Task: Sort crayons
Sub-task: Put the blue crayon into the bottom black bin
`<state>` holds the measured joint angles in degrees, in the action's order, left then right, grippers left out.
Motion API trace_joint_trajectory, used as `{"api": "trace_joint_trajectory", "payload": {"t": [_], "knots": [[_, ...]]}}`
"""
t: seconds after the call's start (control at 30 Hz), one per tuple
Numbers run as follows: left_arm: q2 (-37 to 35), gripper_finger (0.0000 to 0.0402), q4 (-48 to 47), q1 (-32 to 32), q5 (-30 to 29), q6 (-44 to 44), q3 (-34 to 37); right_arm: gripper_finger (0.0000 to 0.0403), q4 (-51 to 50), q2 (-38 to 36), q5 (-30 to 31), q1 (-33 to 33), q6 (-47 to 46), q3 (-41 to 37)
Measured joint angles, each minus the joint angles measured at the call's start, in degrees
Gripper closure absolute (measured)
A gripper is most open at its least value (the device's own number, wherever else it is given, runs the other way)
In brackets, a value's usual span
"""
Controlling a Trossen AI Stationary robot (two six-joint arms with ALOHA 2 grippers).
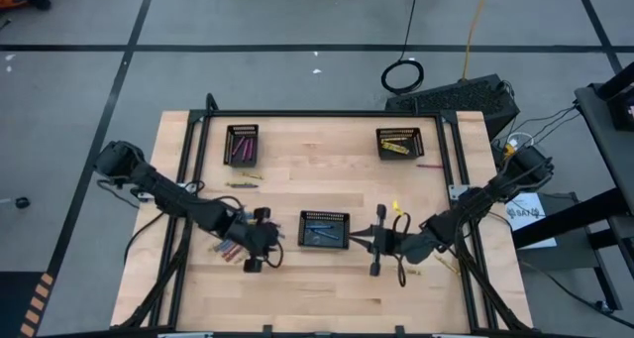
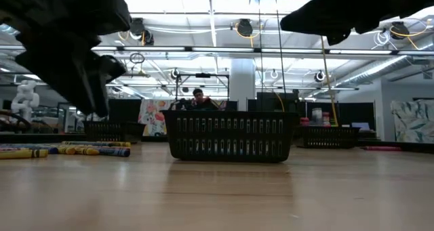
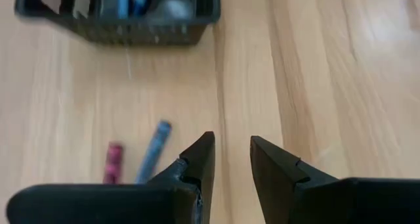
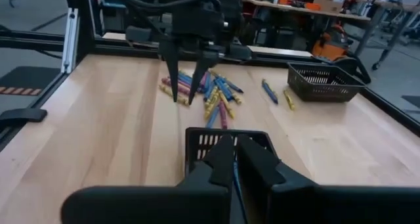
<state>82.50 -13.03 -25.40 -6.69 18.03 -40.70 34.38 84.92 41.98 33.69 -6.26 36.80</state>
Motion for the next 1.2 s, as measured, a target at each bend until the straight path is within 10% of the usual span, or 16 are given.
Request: {"api": "trace_joint_trajectory", "payload": {"t": [0.3, 0.63, 0.9, 1.2], "knots": [[4.3, 0.0304, 0.1, 4.5, 0.4, -18.2, -0.1, 0.0397, 0.1, -0.2, 0.0, 0.0, -0.6, 0.0], [10.9, 0.0308, 2.3, 7.5, 1.1, -18.5, -0.2, 0.0397, 0.1, -0.2, 0.0, 0.0, -0.5, 0.0], [11.0, 0.0387, 2.6, 8.4, 1.3, -18.6, -0.1, 0.0397, 0.1, -0.2, 0.0, 0.3, -0.5, 0.0], [3.5, 0.0397, -2.3, 8.5, -1.7, -20.4, -4.5, 0.0397, 1.3, -0.2, 0.1, 1.4, 0.5, 0.0]]}}
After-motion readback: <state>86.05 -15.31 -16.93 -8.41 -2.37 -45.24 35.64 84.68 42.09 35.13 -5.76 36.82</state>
